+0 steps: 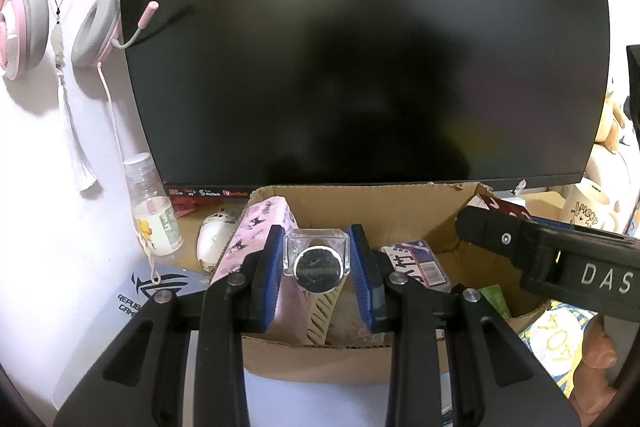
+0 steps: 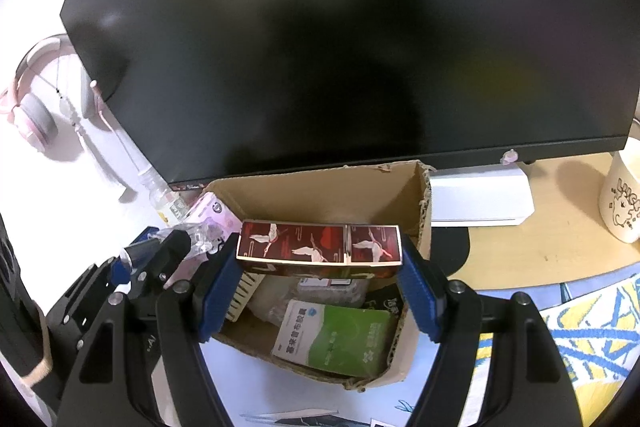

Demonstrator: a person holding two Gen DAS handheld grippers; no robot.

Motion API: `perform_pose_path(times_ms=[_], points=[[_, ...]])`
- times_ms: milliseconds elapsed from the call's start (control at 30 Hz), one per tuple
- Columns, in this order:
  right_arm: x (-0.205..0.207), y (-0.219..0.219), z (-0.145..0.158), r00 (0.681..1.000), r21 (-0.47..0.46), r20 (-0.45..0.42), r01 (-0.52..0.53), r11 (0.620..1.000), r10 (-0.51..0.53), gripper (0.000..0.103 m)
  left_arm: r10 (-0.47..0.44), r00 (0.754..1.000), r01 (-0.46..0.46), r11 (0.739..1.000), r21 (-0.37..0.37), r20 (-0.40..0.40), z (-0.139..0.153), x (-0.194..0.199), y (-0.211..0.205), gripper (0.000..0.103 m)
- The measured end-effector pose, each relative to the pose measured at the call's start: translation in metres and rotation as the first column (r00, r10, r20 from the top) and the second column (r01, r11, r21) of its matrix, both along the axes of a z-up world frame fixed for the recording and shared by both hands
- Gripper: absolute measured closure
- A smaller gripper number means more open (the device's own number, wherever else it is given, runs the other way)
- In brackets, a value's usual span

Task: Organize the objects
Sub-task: 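Lower the perfume bottle into the box with the left tool while the right tool releases the red box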

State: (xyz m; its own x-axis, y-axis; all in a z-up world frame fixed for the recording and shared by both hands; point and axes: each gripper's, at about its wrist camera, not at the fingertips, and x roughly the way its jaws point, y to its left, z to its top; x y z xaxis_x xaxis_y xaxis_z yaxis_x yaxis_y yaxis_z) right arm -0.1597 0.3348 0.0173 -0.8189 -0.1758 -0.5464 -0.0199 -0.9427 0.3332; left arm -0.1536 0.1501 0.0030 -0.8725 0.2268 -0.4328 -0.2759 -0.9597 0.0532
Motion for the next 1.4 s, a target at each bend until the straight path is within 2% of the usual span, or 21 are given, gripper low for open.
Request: perform_pose_path(times_ms=[467, 667, 1033, 1267, 1367, 1400], points=[[-0.003, -0.007, -0.006, 1.0, 0.04, 0.012, -0.005, 0.999, 0.004, 0.024, -0.001, 1.0, 0.002, 0.999, -0.054, 0.004, -0.009, -0.003, 0.013, 0.073], [-0.004, -0.009, -0.006, 1.0, 0.057, 0.012, 0.001, 0.998, -0.002, 0.024, 0.022, 0.999, -0.025, 0.997, -0.072, -0.045, -0.002, 0.005, 0.011, 0.073], [-0.002, -0.009, -0.004, 1.0, 0.061, 0.014, -0.007, 0.998, 0.006, 0.024, 0.03, 1.0, -0.031, 0.992, -0.123, -0.009, -0.004, 0.008, 0.019, 0.071], [0.001, -0.007, -0.004, 0.999, 0.048, 0.027, -0.021, 0.999, 0.02, 0.024, 0.039, 0.998, -0.035, 0.994, -0.106, 0.038, -0.005, 0.004, 0.015, 0.068], [0.003, -0.005, -0.004, 0.999, 0.039, 0.028, -0.02, 0.999, 0.019, 0.024, 0.04, 0.998, -0.035, 0.995, -0.096, 0.048, -0.004, 0.004, 0.012, 0.06], [0.002, -0.005, -0.004, 0.999, 0.039, 0.027, -0.018, 0.999, 0.016, 0.024, 0.041, 0.998, -0.037, 0.995, -0.091, 0.048, -0.004, 0.004, 0.012, 0.051]])
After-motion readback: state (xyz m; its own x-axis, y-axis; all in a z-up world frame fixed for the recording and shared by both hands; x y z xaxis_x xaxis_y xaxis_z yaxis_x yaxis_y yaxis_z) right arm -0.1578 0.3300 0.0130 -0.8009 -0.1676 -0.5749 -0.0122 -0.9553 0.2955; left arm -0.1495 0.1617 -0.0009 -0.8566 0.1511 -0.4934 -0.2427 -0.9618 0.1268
